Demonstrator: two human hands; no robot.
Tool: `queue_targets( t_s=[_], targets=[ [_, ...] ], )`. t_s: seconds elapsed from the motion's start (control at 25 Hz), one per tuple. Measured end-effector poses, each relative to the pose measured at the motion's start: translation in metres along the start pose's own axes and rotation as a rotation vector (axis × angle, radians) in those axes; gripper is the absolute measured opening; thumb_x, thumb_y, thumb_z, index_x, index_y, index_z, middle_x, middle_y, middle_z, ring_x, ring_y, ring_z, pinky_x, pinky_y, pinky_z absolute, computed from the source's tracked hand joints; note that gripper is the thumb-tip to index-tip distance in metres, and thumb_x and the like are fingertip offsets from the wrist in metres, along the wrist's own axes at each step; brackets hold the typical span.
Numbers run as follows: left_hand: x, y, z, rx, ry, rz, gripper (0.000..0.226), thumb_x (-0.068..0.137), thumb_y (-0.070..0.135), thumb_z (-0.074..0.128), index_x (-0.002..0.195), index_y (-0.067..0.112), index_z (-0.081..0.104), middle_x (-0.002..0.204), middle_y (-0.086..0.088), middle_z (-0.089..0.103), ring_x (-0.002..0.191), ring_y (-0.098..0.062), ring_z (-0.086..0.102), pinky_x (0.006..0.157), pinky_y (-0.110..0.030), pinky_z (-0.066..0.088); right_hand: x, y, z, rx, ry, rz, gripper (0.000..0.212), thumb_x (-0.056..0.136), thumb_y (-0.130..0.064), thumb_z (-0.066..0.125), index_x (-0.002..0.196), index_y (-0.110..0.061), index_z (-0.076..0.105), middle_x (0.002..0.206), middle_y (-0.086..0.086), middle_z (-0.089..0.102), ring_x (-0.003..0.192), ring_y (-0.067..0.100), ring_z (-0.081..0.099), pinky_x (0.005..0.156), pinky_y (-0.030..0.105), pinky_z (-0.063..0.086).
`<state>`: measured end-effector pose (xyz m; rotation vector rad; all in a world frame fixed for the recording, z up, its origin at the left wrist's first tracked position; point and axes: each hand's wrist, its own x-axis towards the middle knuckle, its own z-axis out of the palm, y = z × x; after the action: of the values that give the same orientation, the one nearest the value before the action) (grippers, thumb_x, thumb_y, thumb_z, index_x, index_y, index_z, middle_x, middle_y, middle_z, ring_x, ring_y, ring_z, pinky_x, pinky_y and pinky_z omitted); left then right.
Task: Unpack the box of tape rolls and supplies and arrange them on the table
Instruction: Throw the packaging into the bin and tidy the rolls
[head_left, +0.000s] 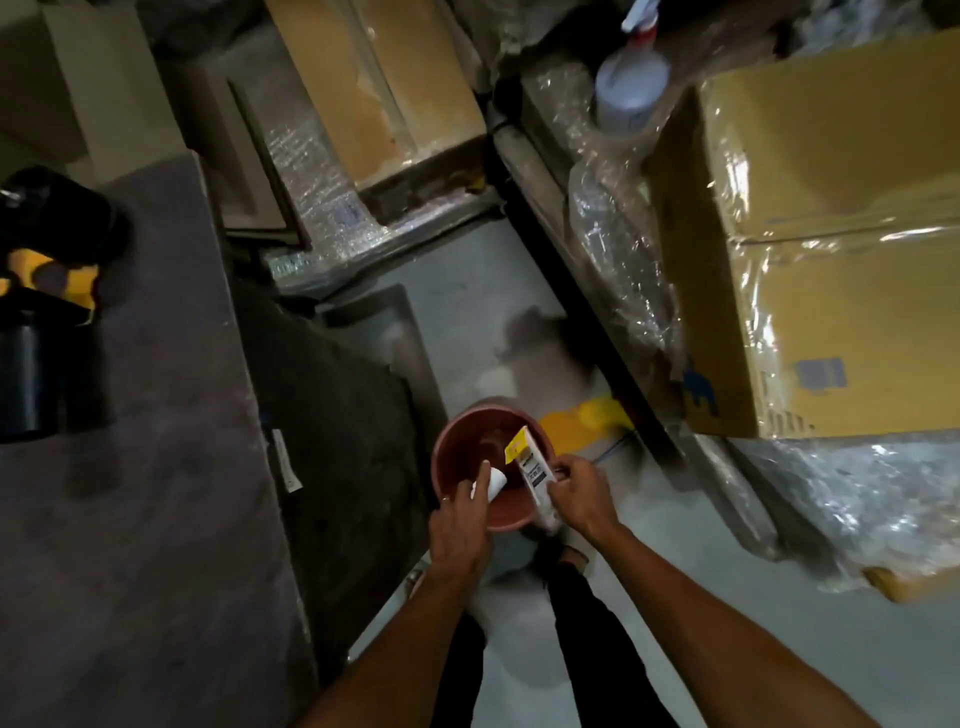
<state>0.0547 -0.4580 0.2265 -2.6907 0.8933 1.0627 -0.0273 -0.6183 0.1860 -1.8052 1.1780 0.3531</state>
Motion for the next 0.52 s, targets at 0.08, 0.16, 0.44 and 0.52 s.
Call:
queue_targets(
  t_s=[0.08, 0.16, 0.44, 0.52],
  targets=[
    [0.02, -0.004, 0.021, 0.019, -0.012, -0.034, 0.083, 0.092, 0.011, 0.051, 0.158, 0.029, 0.004, 0.143, -0.003, 0.042, 0.11, -0.026, 0.058, 0.086, -0.038, 0.048, 0.013, 0.006, 0.017, -0.199, 0.011, -0.103, 0.02, 0.08, -0.015, 0.06, 0.098, -0.017, 0.07, 0.091, 0.006, 0.072, 0.084, 0.026, 0.068, 0.072, 0.031, 0.053],
    [0.04, -0.008, 0.042, 0.058, -0.041, -0.058, 0.081, 0.093, 0.012, 0.05, 0.157, 0.029, 0.004, 0.142, -0.004, 0.042, 0.111, -0.026, 0.057, 0.088, -0.039, 0.048, 0.028, 0.013, 0.034, -0.422, -0.042, -0.215, 0.018, 0.085, -0.012, 0.055, 0.099, -0.017, 0.065, 0.092, 0.009, 0.069, 0.086, 0.031, 0.068, 0.071, 0.037, 0.055],
    [0.105, -0.019, 0.103, 0.161, -0.076, -0.053, 0.066, 0.1, 0.018, 0.041, 0.158, 0.022, 0.008, 0.141, -0.008, 0.046, 0.117, -0.029, 0.057, 0.091, -0.039, 0.046, 0.088, 0.049, 0.091, -0.822, -0.166, -0.5, 0.033, 0.091, -0.007, 0.052, 0.124, -0.005, 0.057, 0.116, 0.015, 0.064, 0.106, 0.033, 0.063, 0.082, 0.041, 0.051],
    [0.114, -0.02, 0.116, 0.175, -0.071, -0.063, 0.066, 0.101, 0.018, 0.041, 0.158, 0.021, 0.008, 0.14, -0.008, 0.046, 0.118, -0.029, 0.057, 0.091, -0.039, 0.047, 0.101, 0.061, 0.104, -0.866, -0.161, -0.521, 0.034, 0.092, -0.006, 0.049, 0.125, -0.003, 0.055, 0.117, 0.016, 0.063, 0.106, 0.032, 0.062, 0.082, 0.041, 0.052]
  ],
)
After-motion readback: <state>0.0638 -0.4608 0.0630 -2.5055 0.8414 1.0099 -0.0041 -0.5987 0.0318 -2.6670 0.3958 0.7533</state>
